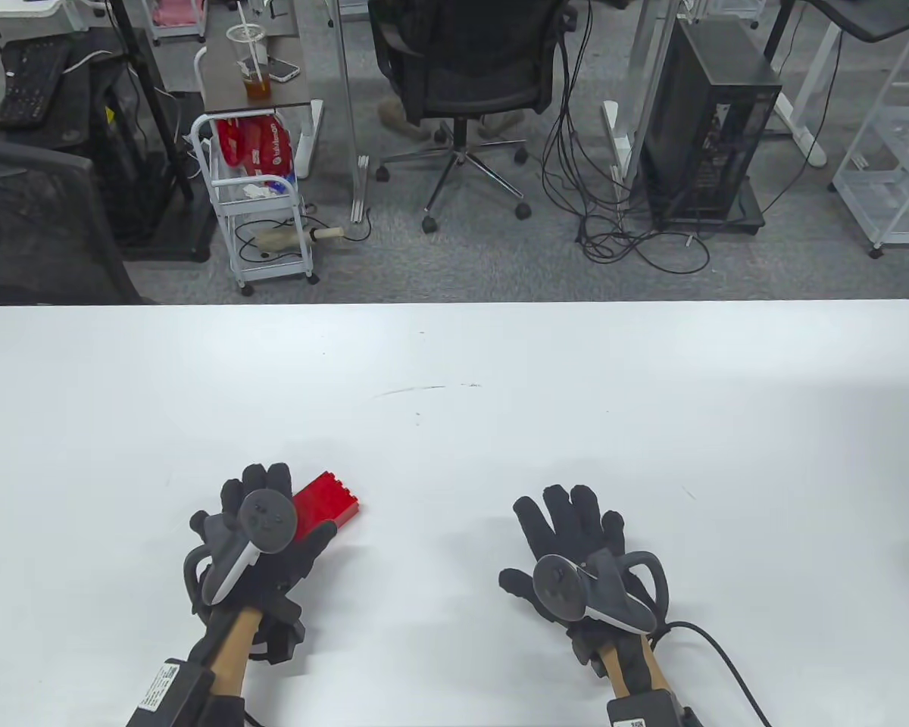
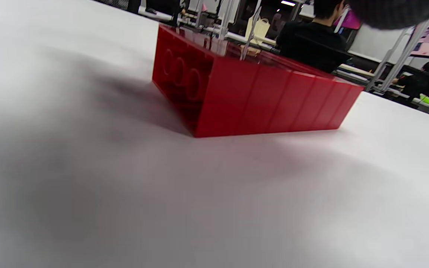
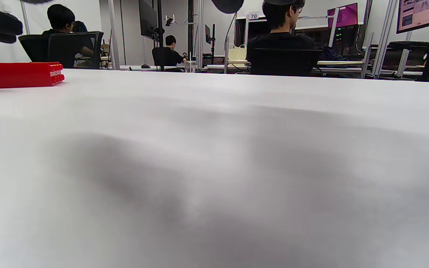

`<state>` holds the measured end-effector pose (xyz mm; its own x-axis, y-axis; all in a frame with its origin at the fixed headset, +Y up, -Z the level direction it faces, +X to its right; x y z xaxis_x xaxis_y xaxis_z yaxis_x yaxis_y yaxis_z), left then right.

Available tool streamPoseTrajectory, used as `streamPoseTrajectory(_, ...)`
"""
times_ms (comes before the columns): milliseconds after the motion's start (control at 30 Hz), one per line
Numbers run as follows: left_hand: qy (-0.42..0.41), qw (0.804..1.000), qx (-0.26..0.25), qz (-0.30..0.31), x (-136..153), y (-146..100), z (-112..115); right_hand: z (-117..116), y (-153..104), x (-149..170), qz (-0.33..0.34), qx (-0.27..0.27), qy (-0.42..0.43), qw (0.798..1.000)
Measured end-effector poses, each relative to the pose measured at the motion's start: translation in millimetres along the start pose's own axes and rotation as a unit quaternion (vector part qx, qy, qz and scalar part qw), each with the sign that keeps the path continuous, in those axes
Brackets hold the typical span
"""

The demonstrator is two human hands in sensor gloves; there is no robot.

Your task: Separate stacked toy bricks from each other

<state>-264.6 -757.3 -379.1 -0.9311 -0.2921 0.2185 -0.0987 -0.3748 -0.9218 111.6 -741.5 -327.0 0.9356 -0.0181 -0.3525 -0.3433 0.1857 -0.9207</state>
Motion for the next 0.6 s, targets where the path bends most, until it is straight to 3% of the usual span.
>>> streamPoseTrajectory(300, 0.011, 0.998, 0.063, -0.023, 2.8, 19.9, 19.7, -1.7, 1.2, 0.2, 0.001, -0.002, 0.012, 1.000)
streamPoseTrajectory(500, -0.006, 0.999, 0.039, -0.013, -2.1, 16.7, 17.6, -1.7, 1.1, -2.4, 0.003, -0.002, 0.016, 1.000)
streamPoseTrajectory(600, 0.013, 1.000, -0.001, -0.008, -11.7, 9.0, 12.9, -1.3, 0.7, -3.1, 0.005, 0.001, 0.018, 1.000)
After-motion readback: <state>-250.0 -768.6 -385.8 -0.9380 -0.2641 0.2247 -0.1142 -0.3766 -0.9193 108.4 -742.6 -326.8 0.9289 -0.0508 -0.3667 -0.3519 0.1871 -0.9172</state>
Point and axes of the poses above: the tracker on the back of each hand, its own x axis roughly to the little-finger side, its own y axis roughly from the wrist to the fingertips, z = x × y, the point moved 4 cm from there along y, roughly from the wrist to the fingertips, and after that the axes turned 10 degrees about x, right-handed, at the moved point
